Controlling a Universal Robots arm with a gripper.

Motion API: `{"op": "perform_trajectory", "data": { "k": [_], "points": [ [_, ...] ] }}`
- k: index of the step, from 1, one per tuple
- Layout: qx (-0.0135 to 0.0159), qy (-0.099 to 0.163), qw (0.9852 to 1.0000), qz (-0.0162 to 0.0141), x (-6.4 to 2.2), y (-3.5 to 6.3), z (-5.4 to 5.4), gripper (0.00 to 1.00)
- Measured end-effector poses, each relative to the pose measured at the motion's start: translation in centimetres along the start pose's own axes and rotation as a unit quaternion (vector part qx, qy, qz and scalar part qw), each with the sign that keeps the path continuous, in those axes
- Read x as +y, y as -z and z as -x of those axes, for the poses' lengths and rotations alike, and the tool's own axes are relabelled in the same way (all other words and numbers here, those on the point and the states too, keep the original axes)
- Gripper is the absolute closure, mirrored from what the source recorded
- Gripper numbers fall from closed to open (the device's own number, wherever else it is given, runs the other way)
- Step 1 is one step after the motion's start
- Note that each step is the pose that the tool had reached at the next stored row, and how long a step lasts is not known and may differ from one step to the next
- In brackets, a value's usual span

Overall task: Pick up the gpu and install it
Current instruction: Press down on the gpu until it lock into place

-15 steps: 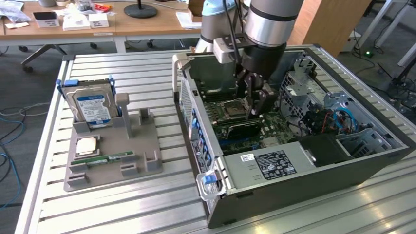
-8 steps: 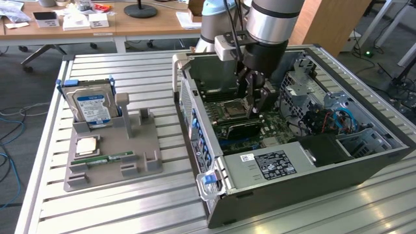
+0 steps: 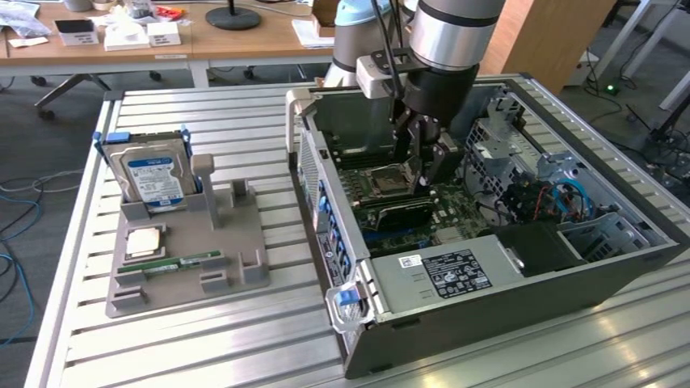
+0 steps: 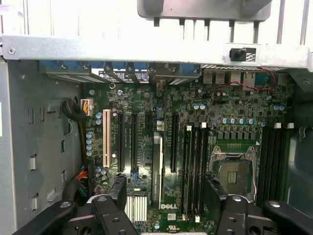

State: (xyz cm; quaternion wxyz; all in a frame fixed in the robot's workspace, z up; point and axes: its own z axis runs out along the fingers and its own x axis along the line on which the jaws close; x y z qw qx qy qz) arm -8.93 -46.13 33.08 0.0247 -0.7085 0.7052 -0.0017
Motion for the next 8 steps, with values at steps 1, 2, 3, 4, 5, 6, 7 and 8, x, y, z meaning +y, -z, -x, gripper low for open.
{"op": "perform_trajectory", "data": {
  "k": [1, 2, 3, 4, 5, 6, 7, 8],
  "points": [
    [0.0, 0.0, 1.0, 0.0, 0.0, 0.0, 0.0, 0.26],
    [0.0, 0.0, 1.0, 0.0, 0.0, 0.0, 0.0, 0.26],
    [0.0, 0.0, 1.0, 0.0, 0.0, 0.0, 0.0, 0.26],
    [0.0, 0.0, 1.0, 0.0, 0.0, 0.0, 0.0, 0.26],
    [0.0, 0.0, 1.0, 0.0, 0.0, 0.0, 0.0, 0.26],
    [0.0, 0.0, 1.0, 0.0, 0.0, 0.0, 0.0, 0.26],
    [0.0, 0.0, 1.0, 0.0, 0.0, 0.0, 0.0, 0.26],
    [0.0, 0.0, 1.0, 0.0, 0.0, 0.0, 0.0, 0.26]
  ]
}}
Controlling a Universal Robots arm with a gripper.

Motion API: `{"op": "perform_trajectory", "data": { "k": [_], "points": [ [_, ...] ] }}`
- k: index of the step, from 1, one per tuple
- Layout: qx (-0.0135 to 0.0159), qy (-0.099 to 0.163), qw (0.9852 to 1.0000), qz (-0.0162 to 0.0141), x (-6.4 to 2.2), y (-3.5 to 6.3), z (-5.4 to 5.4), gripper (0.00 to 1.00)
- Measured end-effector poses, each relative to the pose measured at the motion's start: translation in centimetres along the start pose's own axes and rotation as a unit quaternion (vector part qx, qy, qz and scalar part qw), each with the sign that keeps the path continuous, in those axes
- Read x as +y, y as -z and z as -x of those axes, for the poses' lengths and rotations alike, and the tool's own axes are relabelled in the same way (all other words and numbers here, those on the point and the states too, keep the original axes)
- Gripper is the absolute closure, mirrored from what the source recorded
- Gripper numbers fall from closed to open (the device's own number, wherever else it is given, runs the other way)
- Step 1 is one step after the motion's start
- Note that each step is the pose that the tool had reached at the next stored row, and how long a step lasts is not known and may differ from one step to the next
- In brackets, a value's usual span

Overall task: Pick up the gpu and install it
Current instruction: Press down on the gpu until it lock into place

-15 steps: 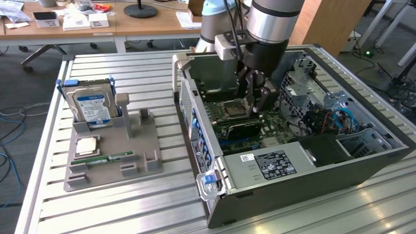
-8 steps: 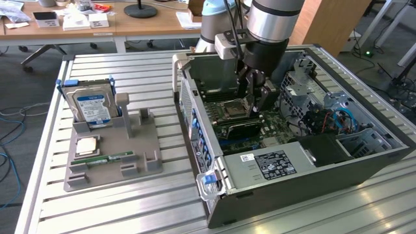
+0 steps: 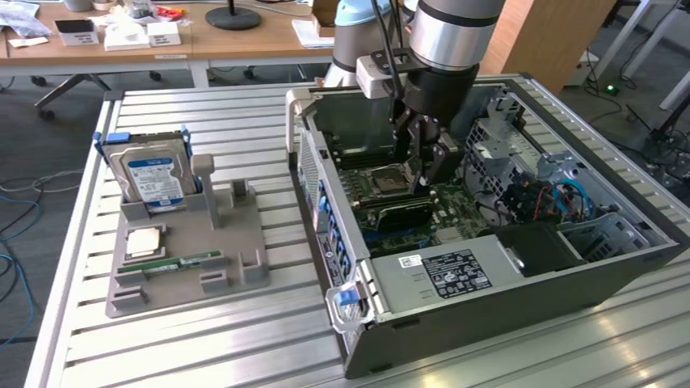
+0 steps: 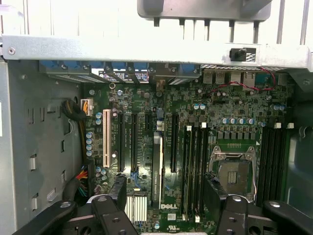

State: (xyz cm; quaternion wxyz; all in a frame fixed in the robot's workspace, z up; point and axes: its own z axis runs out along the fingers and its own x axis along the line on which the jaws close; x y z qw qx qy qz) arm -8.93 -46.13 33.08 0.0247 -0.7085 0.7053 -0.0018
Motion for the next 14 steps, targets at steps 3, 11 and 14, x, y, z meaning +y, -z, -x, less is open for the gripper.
{"op": "perform_trajectory", "data": {
  "k": [3, 11, 14],
  "points": [
    [0.0, 0.0, 1.0, 0.0, 0.0, 0.0, 0.0, 0.28],
    [0.0, 0.0, 1.0, 0.0, 0.0, 0.0, 0.0, 0.58],
    [0.0, 0.0, 1.0, 0.0, 0.0, 0.0, 0.0, 0.69]
  ]
}}
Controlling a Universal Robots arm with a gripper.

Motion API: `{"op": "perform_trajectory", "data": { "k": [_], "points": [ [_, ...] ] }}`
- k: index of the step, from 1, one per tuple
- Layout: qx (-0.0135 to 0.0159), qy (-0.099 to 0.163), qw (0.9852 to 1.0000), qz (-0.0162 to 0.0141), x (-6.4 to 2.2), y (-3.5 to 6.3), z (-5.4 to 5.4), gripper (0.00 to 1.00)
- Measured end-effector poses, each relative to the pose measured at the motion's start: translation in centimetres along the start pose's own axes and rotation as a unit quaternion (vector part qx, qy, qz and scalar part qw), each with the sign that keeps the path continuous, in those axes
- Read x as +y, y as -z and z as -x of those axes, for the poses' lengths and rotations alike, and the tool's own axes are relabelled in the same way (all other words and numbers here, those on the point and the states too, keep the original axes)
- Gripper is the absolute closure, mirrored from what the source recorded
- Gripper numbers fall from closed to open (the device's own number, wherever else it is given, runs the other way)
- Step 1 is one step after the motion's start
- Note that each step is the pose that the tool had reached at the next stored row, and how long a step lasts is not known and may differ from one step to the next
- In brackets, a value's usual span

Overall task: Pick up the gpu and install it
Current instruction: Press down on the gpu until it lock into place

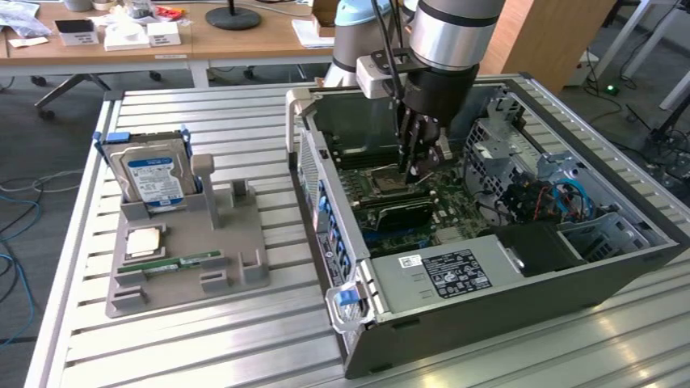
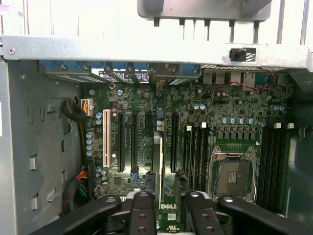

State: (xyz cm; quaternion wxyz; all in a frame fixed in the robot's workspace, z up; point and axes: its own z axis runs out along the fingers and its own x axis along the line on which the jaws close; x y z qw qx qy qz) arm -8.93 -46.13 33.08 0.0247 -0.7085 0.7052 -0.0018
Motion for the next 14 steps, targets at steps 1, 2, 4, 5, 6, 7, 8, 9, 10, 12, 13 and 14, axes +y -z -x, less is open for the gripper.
{"op": "perform_trajectory", "data": {
  "k": [1, 2, 4, 5, 6, 7, 8, 9, 10, 12, 13, 14],
  "points": [
    [0.0, 0.0, 1.0, 0.0, 0.0, 0.0, 0.0, 0.75],
    [0.0, 0.0, 1.0, 0.0, 0.0, 0.0, 0.0, 0.81],
    [0.0, 0.0, 1.0, 0.0, 0.0, 0.0, 0.0, 0.87],
    [0.0, 0.0, 1.0, 0.0, 0.0, 0.0, 0.0, 0.87],
    [0.0, 0.0, 1.0, 0.0, 0.0, 0.0, 0.0, 0.9],
    [0.0, 0.0, 1.0, 0.0, 0.0, 0.0, 0.0, 0.9],
    [0.0, 0.0, 1.0, 0.0, 0.0, 0.0, 0.0, 0.9],
    [0.0, 0.0, 1.0, 0.0, 0.0, 0.0, 0.0, 0.9],
    [0.0, 0.0, 1.0, 0.0, 0.0, 0.0, 0.0, 0.9],
    [0.0, 0.0, 1.0, 0.0, 0.0, 0.0, 0.0, 0.9],
    [0.0, 0.0, 1.0, 0.0, 0.0, 0.0, 0.0, 0.9],
    [-0.0002, 0.0, 1.0, 0.0, -0.02, 0.0, 0.0, 0.9]
  ]
}}
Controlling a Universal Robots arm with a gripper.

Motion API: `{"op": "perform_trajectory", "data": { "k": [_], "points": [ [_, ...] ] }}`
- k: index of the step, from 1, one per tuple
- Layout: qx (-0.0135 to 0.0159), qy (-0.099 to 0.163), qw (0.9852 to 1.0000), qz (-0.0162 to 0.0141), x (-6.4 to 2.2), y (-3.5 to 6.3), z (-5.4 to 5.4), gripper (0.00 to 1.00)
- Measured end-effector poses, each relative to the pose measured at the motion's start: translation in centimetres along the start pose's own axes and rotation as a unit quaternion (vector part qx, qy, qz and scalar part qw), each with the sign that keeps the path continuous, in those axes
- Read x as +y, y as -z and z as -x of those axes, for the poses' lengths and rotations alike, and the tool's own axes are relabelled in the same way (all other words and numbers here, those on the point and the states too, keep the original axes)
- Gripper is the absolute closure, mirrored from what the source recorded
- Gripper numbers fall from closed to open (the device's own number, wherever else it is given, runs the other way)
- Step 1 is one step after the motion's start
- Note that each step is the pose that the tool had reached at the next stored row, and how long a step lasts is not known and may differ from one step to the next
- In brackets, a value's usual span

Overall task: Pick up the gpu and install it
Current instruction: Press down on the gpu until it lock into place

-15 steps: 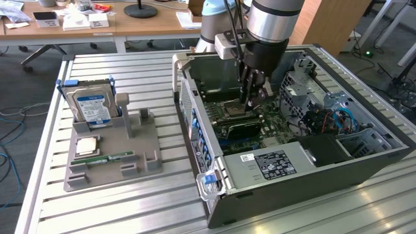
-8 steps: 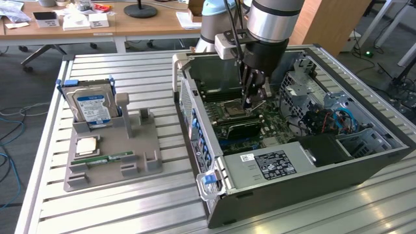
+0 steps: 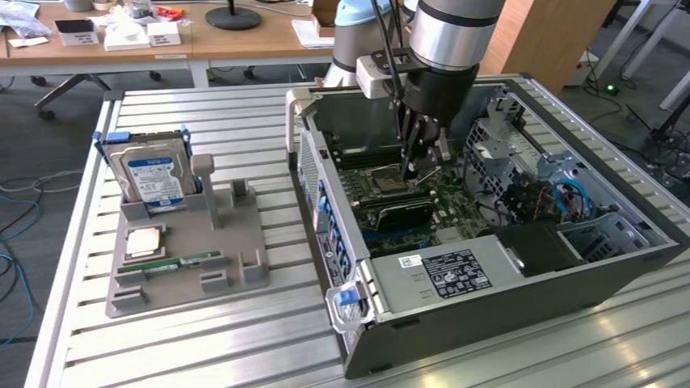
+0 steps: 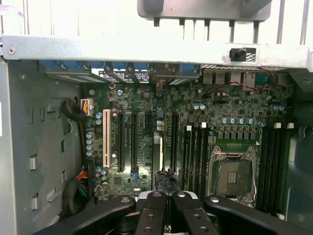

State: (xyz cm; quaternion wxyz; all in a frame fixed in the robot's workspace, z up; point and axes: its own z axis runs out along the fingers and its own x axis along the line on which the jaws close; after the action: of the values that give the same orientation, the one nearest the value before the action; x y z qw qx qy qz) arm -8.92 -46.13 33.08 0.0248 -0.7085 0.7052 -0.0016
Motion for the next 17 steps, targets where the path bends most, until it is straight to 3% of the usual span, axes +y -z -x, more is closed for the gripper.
{"op": "perform_trajectory", "data": {
  "k": [5, 7, 10, 17],
  "points": [
    [-0.0002, -0.002, 1.0, 0.0019, -0.22, -0.01, 0.05, 0.9],
    [-0.0005, -0.004, 1.0, 0.0045, -0.22, -0.01, 0.08, 0.9],
    [-0.0006, -0.009, 0.9999, 0.0108, -0.22, -0.03, 0.14, 0.9],
    [-0.0032, -0.015, 0.9998, 0.0113, -0.25, -0.15, 0.4, 0.9]
  ]
}}
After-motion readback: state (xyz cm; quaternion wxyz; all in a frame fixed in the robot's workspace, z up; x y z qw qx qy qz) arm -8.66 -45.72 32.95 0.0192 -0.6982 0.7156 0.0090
